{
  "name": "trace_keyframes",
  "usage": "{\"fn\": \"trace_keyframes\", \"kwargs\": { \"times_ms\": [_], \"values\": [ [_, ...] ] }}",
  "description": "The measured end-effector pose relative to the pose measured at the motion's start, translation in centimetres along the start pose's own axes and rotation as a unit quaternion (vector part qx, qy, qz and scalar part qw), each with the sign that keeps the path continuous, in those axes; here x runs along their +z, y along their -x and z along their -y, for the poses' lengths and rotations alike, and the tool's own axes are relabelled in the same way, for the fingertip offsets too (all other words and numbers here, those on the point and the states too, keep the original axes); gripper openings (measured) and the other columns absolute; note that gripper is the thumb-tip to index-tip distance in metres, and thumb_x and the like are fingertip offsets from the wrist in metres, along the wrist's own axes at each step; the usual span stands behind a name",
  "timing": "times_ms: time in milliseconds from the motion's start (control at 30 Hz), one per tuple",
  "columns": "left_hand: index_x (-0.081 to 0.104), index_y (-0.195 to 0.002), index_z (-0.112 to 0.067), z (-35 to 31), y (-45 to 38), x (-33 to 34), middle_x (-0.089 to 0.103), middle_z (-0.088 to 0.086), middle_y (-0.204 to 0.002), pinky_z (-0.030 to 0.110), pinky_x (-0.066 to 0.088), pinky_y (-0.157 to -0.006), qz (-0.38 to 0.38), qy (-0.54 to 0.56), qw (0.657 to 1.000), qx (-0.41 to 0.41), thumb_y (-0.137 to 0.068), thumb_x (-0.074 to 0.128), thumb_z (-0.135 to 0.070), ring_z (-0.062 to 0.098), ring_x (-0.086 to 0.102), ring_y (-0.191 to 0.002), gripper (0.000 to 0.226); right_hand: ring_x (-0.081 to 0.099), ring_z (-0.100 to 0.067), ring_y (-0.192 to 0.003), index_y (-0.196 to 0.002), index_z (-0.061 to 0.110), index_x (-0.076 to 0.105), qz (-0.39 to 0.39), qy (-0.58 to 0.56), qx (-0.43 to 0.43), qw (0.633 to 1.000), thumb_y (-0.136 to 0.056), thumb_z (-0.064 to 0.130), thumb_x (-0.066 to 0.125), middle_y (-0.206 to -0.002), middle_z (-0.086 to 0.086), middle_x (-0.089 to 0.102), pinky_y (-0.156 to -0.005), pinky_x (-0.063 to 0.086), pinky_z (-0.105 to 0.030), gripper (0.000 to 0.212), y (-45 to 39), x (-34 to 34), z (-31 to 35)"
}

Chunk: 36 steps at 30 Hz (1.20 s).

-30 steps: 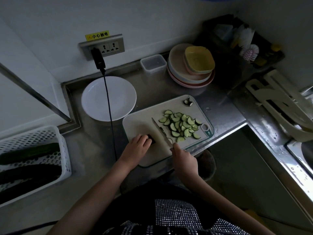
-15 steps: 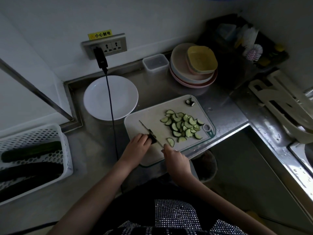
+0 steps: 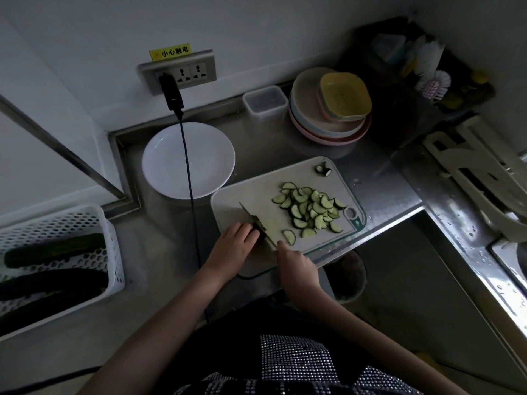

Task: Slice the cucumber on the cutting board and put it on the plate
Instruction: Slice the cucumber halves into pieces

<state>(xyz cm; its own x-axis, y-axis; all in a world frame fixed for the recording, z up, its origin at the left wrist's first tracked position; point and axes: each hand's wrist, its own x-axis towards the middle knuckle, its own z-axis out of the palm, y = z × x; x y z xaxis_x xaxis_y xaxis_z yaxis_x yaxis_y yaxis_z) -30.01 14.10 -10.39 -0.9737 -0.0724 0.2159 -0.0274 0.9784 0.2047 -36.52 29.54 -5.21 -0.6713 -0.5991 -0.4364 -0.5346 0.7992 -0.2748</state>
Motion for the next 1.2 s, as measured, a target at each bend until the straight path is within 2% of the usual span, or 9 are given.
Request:
{"fn": "trace_keyframes", "kwargs": {
  "times_ms": [233,367,433,567,667,733,800,933,1200],
  "values": [
    [0.045,-0.107,-0.008,0.5,0.1,0.6,0.049,0.01,-0.106,0.034,0.051,-0.07,0.005,0.012,1.0,-0.001,-0.073,0.04,-0.01,0.027,0.045,-0.092,0.035,0.062,-0.038,-0.091,-0.103,0.016,0.036,0.006,-0.022,0.014,1.0,-0.097,0.015,0.035,-0.097,-0.017,0.063,-0.063,0.04,-0.038,0.005,-0.1,-0.1,-0.4],
    [0.049,-0.105,-0.009,0.2,0.2,0.5,0.053,0.01,-0.103,0.035,0.05,-0.071,-0.006,0.033,0.999,-0.016,-0.068,0.062,-0.003,0.026,0.045,-0.092,0.04,0.062,-0.038,-0.09,-0.104,0.016,0.038,-0.013,-0.052,0.035,0.998,-0.098,0.018,0.036,-0.096,-0.017,0.063,-0.064,0.044,-0.038,0.007,0.1,0.1,-0.6],
    [0.053,-0.102,-0.01,0.1,0.1,0.4,0.054,0.009,-0.101,0.036,0.05,-0.07,-0.01,0.037,0.999,-0.033,-0.069,0.061,-0.002,0.026,0.045,-0.091,0.035,0.062,-0.037,-0.088,-0.098,0.016,0.037,-0.036,-0.07,0.06,0.995,-0.098,0.018,0.036,-0.094,-0.016,0.063,-0.064,0.045,-0.037,0.001,0.1,-0.1,-0.9],
    [0.055,-0.099,-0.01,-0.1,0.0,0.5,0.054,0.008,-0.1,0.036,0.051,-0.068,-0.016,0.033,0.999,-0.034,-0.074,0.054,-0.006,0.026,0.045,-0.09,0.026,0.062,-0.036,-0.085,-0.095,0.016,0.038,-0.075,-0.09,0.069,0.991,-0.101,0.027,0.035,-0.091,-0.017,0.064,-0.062,0.042,-0.036,0.013,0.2,-1.1,-1.1],
    [0.055,-0.101,-0.009,-0.1,0.1,0.4,0.056,0.009,-0.099,0.035,0.05,-0.069,-0.029,0.035,0.999,-0.03,-0.069,0.064,-0.003,0.025,0.046,-0.091,0.033,0.062,-0.038,-0.084,-0.101,0.013,0.042,-0.078,-0.098,0.033,0.992,-0.101,0.033,0.035,-0.091,-0.018,0.064,-0.061,0.041,-0.037,0.02,0.6,-1.2,-0.4],
    [0.049,-0.103,-0.01,0.0,0.2,0.2,0.054,0.009,-0.099,0.033,0.049,-0.072,-0.034,0.031,0.999,-0.013,-0.073,0.051,-0.008,0.024,0.046,-0.092,0.031,0.061,-0.039,-0.082,-0.098,0.014,0.042,-0.071,-0.102,0.012,0.992,-0.101,0.033,0.037,-0.089,-0.017,0.064,-0.059,0.039,-0.036,0.02,0.6,-0.9,0.1],
    [0.052,-0.103,-0.008,0.1,0.1,0.1,0.057,0.01,-0.096,0.033,0.05,-0.073,-0.035,0.031,0.999,-0.011,-0.074,0.042,-0.011,0.023,0.046,-0.091,0.03,0.061,-0.038,-0.081,-0.096,0.015,0.041,-0.066,-0.097,0.004,0.993,-0.101,0.034,0.037,-0.088,-0.016,0.063,-0.06,0.04,-0.035,0.021,0.4,-0.7,0.3],
    [0.058,-0.094,-0.006,0.0,0.2,0.1,0.06,0.011,-0.093,0.033,0.051,-0.069,-0.043,0.029,0.998,-0.025,-0.072,0.051,-0.008,0.023,0.046,-0.09,0.023,0.062,-0.039,-0.084,-0.101,0.013,0.042,-0.048,-0.083,0.011,0.995,-0.101,0.035,0.036,-0.091,-0.018,0.064,-0.064,0.046,-0.04,0.022,0.3,-0.4,0.3],
    [0.056,-0.097,-0.005,0.0,0.1,0.3,0.059,0.013,-0.095,0.035,0.051,-0.073,-0.037,0.044,0.998,-0.029,-0.076,0.042,-0.011,0.025,0.047,-0.09,0.026,0.062,-0.039,-0.088,-0.101,0.014,0.041,-0.031,-0.065,0.004,0.997,-0.101,0.035,0.036,-0.094,-0.018,0.065,-0.067,0.046,-0.04,0.021,0.3,-0.4,0.2]
  ]
}}
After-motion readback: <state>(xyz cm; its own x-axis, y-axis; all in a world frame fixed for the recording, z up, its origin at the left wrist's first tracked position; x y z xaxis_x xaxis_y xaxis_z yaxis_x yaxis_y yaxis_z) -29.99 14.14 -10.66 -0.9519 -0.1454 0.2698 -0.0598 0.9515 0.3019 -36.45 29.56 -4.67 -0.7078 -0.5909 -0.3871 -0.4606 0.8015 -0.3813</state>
